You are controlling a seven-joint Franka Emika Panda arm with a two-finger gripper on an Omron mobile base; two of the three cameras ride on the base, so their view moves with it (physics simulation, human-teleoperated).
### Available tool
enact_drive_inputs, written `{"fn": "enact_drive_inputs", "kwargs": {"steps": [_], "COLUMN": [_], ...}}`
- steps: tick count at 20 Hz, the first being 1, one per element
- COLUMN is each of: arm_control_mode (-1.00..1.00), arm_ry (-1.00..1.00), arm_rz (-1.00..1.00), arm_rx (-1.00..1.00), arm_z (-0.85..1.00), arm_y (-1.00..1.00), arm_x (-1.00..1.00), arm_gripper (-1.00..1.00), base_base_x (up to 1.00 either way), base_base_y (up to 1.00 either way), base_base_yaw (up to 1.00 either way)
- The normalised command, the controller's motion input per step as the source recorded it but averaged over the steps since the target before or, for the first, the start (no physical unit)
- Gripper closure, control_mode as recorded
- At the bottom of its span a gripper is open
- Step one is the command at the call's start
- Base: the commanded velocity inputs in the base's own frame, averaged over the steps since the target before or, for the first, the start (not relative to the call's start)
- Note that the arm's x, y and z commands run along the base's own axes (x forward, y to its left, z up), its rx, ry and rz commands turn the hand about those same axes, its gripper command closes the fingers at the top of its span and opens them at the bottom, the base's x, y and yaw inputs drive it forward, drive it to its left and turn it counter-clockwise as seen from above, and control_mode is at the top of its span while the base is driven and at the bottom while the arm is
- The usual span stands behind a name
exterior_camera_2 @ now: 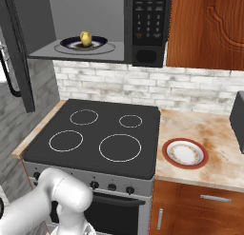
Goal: Pick the potato from the counter and place it in the microwave. Then turn on the microwave.
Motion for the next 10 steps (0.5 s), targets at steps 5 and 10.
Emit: {"fn": "enact_drive_inputs", "kwargs": {"steps": [5,10], "arm_control_mode": [-1.0,-1.0], "arm_ry": [-0.01,0.0], "arm_rz": [0.0,0.01], "arm_rx": [0.0,0.0], "arm_z": [0.0,0.0], "arm_y": [-0.29,-0.29], "arm_x": [0.55,0.53], "arm_gripper": [1.0,1.0], "base_base_x": [0.0,0.0], "base_base_y": [0.0,0.0], "base_base_yaw": [0.0,0.0]}}
